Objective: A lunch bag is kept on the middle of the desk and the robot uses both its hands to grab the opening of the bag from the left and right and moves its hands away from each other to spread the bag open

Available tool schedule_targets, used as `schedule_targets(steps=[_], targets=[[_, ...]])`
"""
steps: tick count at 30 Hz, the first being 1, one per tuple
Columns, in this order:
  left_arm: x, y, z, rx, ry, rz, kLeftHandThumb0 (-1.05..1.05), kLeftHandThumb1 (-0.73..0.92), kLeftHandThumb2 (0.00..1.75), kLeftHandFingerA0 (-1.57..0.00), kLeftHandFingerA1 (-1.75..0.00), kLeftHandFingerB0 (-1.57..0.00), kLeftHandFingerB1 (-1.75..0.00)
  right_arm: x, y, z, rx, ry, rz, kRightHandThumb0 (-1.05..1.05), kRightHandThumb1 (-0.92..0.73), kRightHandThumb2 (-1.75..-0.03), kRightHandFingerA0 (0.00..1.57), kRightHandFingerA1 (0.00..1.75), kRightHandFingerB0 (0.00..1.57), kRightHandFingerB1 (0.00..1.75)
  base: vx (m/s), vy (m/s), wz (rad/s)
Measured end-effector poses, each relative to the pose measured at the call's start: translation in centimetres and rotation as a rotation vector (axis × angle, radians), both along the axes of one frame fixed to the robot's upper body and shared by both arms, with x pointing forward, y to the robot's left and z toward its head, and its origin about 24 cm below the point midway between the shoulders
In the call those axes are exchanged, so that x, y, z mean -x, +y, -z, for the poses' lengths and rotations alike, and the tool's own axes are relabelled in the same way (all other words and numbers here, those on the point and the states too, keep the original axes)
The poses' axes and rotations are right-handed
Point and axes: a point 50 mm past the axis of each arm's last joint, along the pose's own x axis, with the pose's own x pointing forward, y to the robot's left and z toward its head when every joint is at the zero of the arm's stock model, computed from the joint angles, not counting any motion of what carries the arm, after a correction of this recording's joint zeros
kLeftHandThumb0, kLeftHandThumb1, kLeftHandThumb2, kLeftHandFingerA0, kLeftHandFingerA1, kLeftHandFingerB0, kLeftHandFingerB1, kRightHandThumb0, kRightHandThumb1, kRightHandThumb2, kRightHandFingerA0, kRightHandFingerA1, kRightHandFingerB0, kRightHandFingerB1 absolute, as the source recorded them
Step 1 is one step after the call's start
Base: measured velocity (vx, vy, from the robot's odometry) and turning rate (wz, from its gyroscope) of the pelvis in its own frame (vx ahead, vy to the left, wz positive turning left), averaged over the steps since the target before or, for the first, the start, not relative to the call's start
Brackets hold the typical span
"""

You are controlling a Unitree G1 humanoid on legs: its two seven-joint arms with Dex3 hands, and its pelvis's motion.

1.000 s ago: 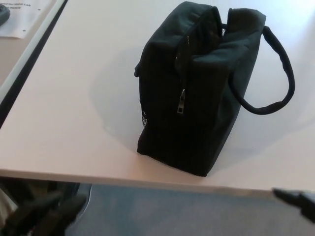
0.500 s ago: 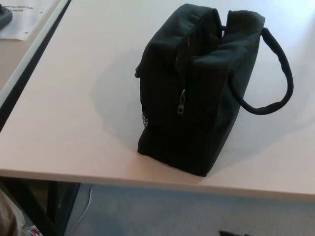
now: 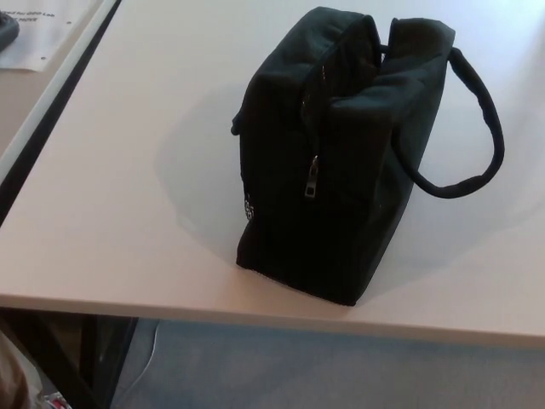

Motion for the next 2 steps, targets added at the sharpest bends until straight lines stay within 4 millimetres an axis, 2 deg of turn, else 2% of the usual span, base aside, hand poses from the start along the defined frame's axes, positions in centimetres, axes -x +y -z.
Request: schedule_targets(steps=[1, 2], targets=[[0.00, 0.05, 0.01, 0.009, 0.007, -0.003, -0.67, 0.71, 0.98, -0.31, -0.50, -0.19, -0.43, -0.01, 0.04, 0.06, 0.001, 0.006, -0.002, -0.59, -0.84, -0.65, 0.38, 0.41, 0.31, 0.34, 0.00, 0.000, 0.00], [-0.01, 0.11, 0.02, 0.019, 0.015, -0.005, -0.63, 0.86, 0.67, -0.39, -0.39, -0.35, -0.35, -0.02, 0.09, 0.13, 0.003, 0.013, -0.005, -0.58, -0.83, -0.65, 0.39, 0.41, 0.34, 0.34, 0.00, 0.000, 0.00]])
